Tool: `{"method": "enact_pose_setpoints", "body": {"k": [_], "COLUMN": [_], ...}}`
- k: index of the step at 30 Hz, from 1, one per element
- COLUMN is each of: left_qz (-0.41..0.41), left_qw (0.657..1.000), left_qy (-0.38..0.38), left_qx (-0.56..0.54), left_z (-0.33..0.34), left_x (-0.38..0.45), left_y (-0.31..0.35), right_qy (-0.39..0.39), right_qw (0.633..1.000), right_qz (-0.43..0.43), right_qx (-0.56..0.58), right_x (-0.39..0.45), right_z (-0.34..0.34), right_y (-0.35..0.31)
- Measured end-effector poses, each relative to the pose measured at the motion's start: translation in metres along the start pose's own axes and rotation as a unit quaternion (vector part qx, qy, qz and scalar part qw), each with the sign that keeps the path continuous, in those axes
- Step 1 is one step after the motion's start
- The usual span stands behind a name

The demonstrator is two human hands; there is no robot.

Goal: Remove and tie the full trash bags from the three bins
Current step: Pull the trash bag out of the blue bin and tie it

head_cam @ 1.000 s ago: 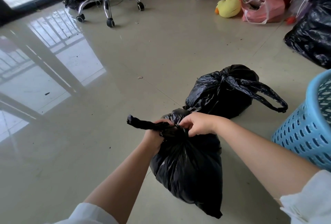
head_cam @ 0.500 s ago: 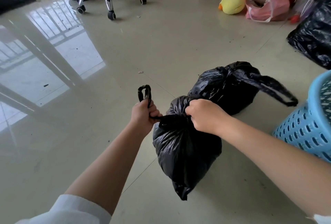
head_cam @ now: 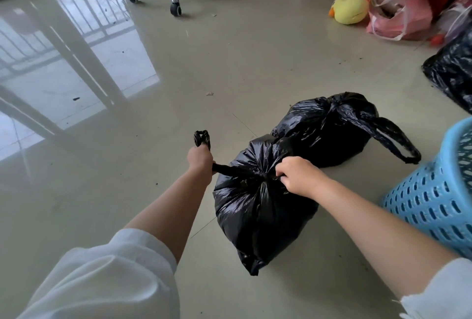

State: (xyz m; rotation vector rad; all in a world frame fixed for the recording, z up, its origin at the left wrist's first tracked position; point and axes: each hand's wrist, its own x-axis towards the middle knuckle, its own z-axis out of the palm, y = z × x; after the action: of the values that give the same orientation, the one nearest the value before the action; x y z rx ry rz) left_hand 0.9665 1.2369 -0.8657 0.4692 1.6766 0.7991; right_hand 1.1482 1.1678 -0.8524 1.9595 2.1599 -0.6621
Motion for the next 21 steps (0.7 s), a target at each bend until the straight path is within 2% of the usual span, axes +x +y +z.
{"method": "enact_pose_setpoints", "body": {"k": [4,7,11,13,15,16,18,19,21], "left_qz": [0.039,0.069,0.194,0.268,0.311,0.311,0.263,0.232,0.225], "left_qw": [0.989,0.973,0.961,0.937,0.910,0.908,0.925,0.932,0.927], "left_qy": [-0.092,-0.163,-0.137,-0.090,-0.076,-0.091,-0.139,-0.164,-0.189], "left_qx": [0.111,0.147,0.141,0.204,0.263,0.266,0.237,0.223,0.234], "left_z": [-0.008,-0.014,-0.006,0.003,0.014,0.019,0.031,0.037,0.045], "left_x": [-0.006,-0.013,-0.025,-0.037,-0.054,-0.064,-0.079,-0.087,-0.095], "left_y": [-0.006,-0.002,0.012,0.022,0.033,0.037,0.048,0.053,0.057], "right_qy": [-0.022,-0.037,-0.022,0.021,0.079,0.114,0.171,0.177,0.149], "right_qw": [1.000,0.999,0.996,0.994,0.994,0.992,0.973,0.960,0.931], "right_qz": [0.006,0.001,-0.003,0.006,0.026,0.048,0.126,0.176,0.273], "right_qx": [0.011,0.030,0.084,0.111,0.064,0.014,-0.087,-0.128,-0.192], "right_x": [-0.001,-0.004,-0.008,-0.009,-0.012,-0.015,-0.022,-0.026,-0.036], "right_z": [0.007,0.006,-0.004,-0.018,-0.038,-0.048,-0.066,-0.070,-0.068], "right_y": [0.009,0.019,0.024,0.026,0.032,0.036,0.044,0.050,0.063]}}
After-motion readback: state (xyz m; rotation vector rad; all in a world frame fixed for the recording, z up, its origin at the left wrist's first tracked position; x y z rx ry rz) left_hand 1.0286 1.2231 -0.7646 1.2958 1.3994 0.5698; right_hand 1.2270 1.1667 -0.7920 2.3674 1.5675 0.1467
